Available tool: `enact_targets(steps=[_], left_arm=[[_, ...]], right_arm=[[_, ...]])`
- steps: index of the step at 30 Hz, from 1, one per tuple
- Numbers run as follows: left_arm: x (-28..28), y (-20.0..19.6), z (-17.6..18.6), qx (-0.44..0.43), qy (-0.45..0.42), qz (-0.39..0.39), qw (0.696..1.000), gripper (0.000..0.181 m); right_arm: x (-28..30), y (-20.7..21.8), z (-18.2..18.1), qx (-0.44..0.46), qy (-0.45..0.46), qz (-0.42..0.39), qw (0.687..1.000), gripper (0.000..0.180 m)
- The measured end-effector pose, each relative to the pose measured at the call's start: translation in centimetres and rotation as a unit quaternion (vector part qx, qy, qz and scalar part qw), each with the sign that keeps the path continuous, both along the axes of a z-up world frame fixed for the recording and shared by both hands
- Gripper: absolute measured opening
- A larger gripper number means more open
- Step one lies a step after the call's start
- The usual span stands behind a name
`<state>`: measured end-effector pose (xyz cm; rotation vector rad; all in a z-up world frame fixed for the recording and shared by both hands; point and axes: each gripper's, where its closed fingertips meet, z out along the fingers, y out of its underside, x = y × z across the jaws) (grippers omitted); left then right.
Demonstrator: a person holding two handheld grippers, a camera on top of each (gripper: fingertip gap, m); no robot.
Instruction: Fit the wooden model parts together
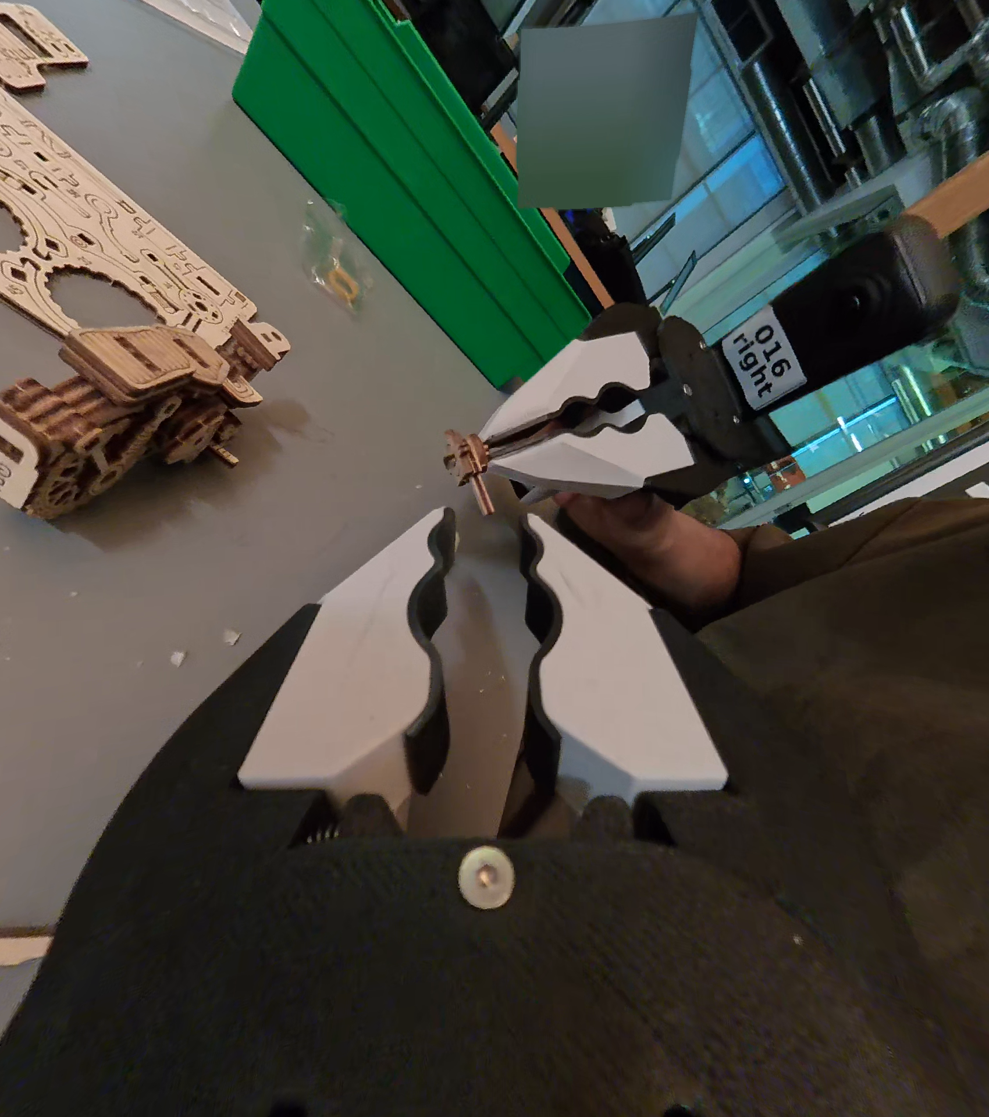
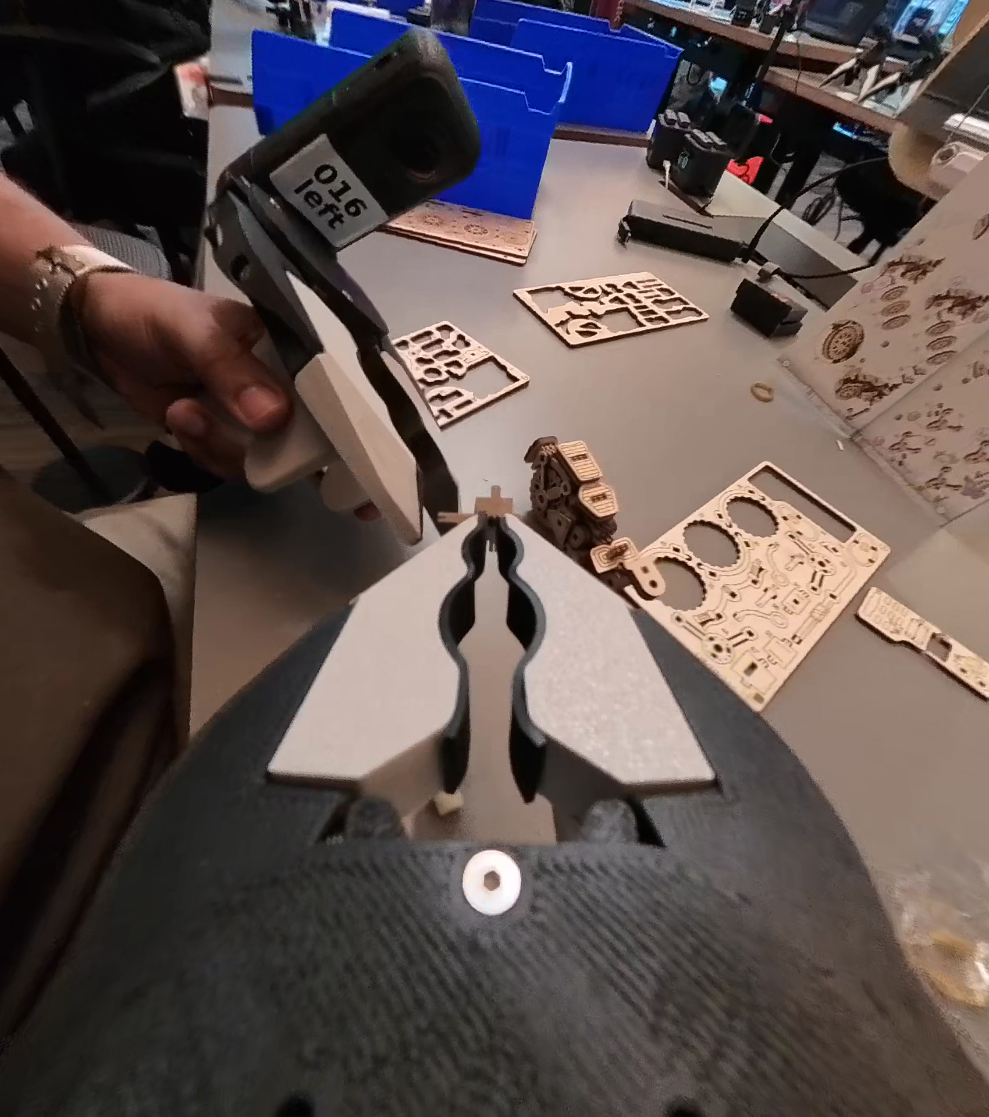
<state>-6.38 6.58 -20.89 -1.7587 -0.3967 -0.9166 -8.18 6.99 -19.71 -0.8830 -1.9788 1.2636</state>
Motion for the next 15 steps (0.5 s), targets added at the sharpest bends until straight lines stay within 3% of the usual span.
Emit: enact_targets(steps=[9,15], left_arm=[[0.0,0.0,-0.6,-0.014,0.049,0.003,0.999,0.013],[-0.5,0.0,-0.7,-0.019,0.06,0.014,0.998,0.015]], right_arm=[[-0.1,0.5,-0.2,-0.043,-0.028,-0.007,0.999,0.0],[0.1,2.5,-3.4,-0.027,-0.124,-0.041,0.991,0.001]])
